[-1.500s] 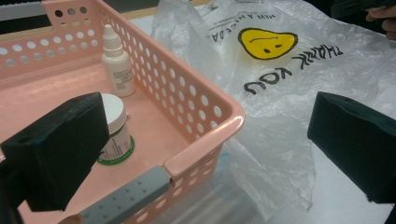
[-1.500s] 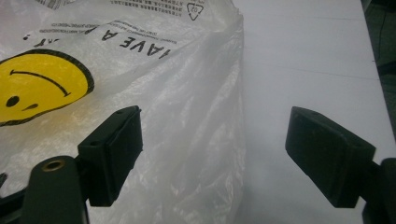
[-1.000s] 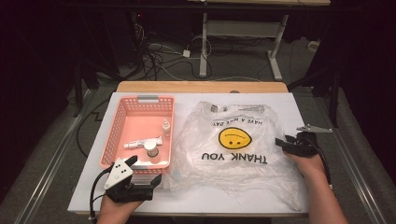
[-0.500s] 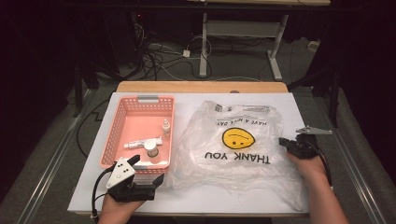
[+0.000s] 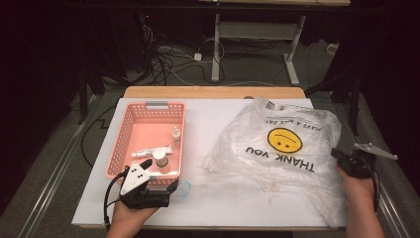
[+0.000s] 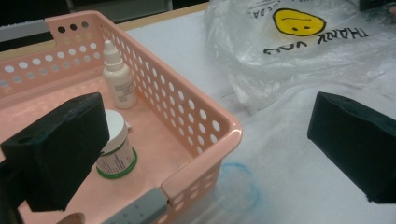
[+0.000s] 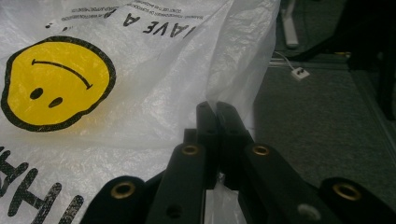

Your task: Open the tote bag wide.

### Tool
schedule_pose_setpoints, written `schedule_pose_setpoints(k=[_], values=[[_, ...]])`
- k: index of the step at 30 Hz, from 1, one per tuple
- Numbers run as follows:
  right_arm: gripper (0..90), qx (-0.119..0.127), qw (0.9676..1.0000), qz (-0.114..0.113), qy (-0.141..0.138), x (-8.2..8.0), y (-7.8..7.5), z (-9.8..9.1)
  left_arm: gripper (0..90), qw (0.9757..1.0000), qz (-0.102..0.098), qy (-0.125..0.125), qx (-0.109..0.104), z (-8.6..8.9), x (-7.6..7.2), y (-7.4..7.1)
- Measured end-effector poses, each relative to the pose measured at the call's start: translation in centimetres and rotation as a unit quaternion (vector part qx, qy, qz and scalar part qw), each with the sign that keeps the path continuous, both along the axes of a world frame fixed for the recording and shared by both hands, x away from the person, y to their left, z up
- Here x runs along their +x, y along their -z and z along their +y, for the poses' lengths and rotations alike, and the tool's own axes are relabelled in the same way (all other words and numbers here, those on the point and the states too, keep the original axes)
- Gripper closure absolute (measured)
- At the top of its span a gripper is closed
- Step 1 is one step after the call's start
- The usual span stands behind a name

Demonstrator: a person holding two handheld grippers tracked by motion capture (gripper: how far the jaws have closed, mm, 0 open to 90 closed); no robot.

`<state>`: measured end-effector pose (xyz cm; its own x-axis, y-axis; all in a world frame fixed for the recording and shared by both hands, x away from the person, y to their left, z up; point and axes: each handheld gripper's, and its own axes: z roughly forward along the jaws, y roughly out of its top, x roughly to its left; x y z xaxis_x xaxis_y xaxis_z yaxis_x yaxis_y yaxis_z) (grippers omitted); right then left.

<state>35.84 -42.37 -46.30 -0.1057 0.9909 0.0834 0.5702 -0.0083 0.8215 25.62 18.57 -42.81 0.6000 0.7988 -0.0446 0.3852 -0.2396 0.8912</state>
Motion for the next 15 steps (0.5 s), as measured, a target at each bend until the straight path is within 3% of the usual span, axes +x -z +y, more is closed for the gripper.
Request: schedule_pose_setpoints(k=[2,3,4,5,8,10,11,15], values=[[90.0,-0.001,1.0,-0.001,0.003,-0.6,0.1,-0.7,0.0,1.0,0.006,0.003,0.005,-0.1,0.3,-0.3],[86.7,0.0,1.0,0.001,0.002,-0.8,0.2,-0.8,0.0,1.0,0.006,0.003,0.005,-0.1,0.3,-0.3],[77.7,0.002,1.0,0.0,-0.003,-1.1,0.2,-0.9,0.0,0.9999,0.008,0.006,0.003,0.0,0.4,-0.4],[77.7,0.002,1.0,0.0,-0.003,-1.1,0.2,-0.9,0.0,0.9999,0.01,0.008,0.001,0.1,0.4,-0.6],[47.7,0.004,0.9999,-0.015,0.001,-2.5,-0.5,-1.0,0.0,0.9997,0.016,0.019,0.007,0.1,0.1,-0.6],[37.2,0.009,0.9998,-0.018,0.003,-3.4,-0.8,-0.9,0.0,0.9996,0.02,0.019,0.007,0.1,-0.2,-0.4],[34.9,0.01,0.9998,-0.016,0.002,-4.0,-0.9,-0.7,0.0,0.9995,0.023,0.023,0.001,0.0,-0.2,-0.3],[34.1,0.016,0.9996,-0.023,-0.007,-5.7,-1.5,-0.3,0.0,0.9987,0.025,0.043,0.012,-0.8,0.0,-0.5]])
